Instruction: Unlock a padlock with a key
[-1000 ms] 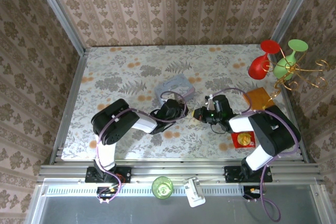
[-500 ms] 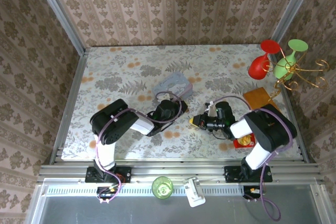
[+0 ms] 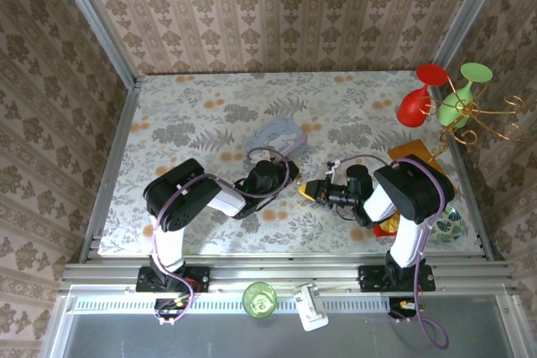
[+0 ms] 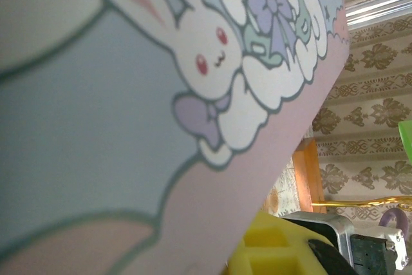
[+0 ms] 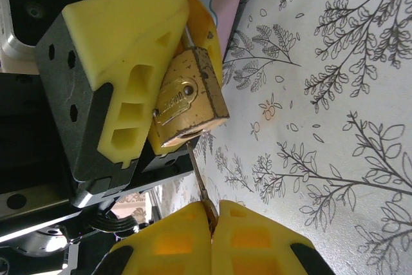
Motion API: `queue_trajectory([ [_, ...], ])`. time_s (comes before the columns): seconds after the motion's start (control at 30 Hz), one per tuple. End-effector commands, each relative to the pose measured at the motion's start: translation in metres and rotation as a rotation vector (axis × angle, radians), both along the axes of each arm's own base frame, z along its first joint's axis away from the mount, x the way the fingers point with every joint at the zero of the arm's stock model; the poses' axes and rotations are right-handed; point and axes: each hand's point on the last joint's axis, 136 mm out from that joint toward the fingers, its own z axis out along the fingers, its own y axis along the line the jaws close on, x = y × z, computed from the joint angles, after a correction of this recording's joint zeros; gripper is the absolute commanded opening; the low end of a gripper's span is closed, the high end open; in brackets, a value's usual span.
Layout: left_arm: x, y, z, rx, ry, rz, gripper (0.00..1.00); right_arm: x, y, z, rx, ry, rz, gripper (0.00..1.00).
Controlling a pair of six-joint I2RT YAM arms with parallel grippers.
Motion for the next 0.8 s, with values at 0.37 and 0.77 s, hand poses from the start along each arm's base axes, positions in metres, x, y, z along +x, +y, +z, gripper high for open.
queue_trajectory([
  [0.37, 0.0, 0.003, 0.004, -0.053, 0.021, 0.021, 0.0, 0.018, -0.009, 0.015, 0.053, -0.026, -0.033, 0.0],
  [0.77, 0.0, -0.004, 0.005, -0.062, 0.022, 0.011, 0.0, 0.026, -0.005, 0.013, 0.057, -0.021, -0.041, 0.0],
])
